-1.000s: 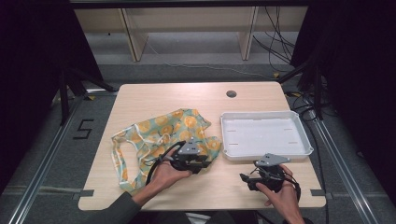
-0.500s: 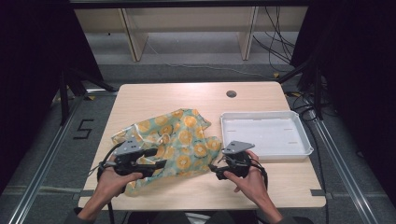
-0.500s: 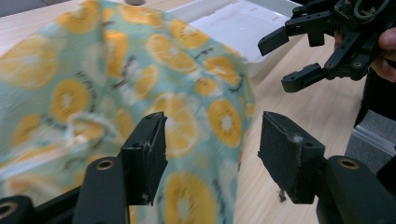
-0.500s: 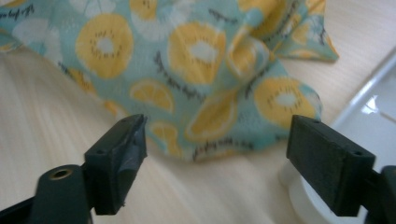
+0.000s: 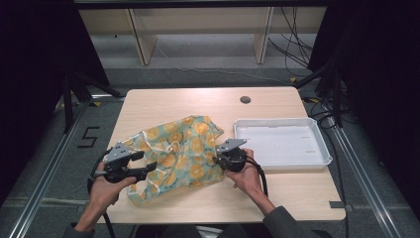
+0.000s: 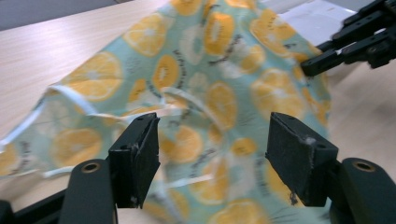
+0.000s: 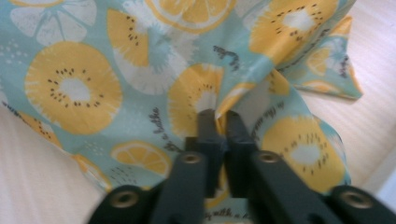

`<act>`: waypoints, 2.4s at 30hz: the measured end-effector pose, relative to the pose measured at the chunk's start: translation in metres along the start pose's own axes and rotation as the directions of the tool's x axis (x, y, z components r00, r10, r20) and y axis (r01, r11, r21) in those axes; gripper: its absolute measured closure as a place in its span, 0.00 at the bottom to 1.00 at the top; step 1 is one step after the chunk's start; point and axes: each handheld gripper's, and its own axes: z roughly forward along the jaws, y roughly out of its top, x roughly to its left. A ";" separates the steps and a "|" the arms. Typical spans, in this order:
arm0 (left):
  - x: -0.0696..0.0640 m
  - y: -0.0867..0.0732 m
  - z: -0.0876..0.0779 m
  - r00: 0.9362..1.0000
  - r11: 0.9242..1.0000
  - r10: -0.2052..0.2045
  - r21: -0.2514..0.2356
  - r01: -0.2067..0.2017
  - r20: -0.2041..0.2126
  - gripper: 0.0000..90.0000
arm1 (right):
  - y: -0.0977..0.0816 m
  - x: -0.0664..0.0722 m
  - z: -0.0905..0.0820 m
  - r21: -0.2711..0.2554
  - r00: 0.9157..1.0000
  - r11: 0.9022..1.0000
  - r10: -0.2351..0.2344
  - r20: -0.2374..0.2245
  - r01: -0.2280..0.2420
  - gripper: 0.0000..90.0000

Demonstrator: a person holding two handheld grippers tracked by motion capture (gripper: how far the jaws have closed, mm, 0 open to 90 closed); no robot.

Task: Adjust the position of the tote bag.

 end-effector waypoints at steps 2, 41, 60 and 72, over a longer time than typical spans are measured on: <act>0.007 -0.001 -0.001 1.000 1.000 -0.010 -0.004 0.010 -0.029 0.38 | 0.001 -0.003 0.000 0.001 1.000 1.000 -0.011 0.006 0.010 1.00; -0.013 -0.044 0.034 0.960 0.952 0.187 0.202 -0.229 0.209 0.98 | 0.033 -0.107 0.013 -0.034 0.987 0.999 -0.010 0.160 0.015 0.84; -0.038 -0.036 0.014 0.964 0.945 0.249 0.194 -0.262 0.088 0.45 | 0.012 -0.034 -0.072 -0.147 0.999 0.989 0.022 -0.036 -0.027 0.45; -0.054 -0.022 -0.001 0.925 0.909 0.375 0.173 -0.379 0.055 0.38 | -0.012 0.011 -0.066 -0.072 0.975 0.995 -0.086 -0.204 0.072 0.40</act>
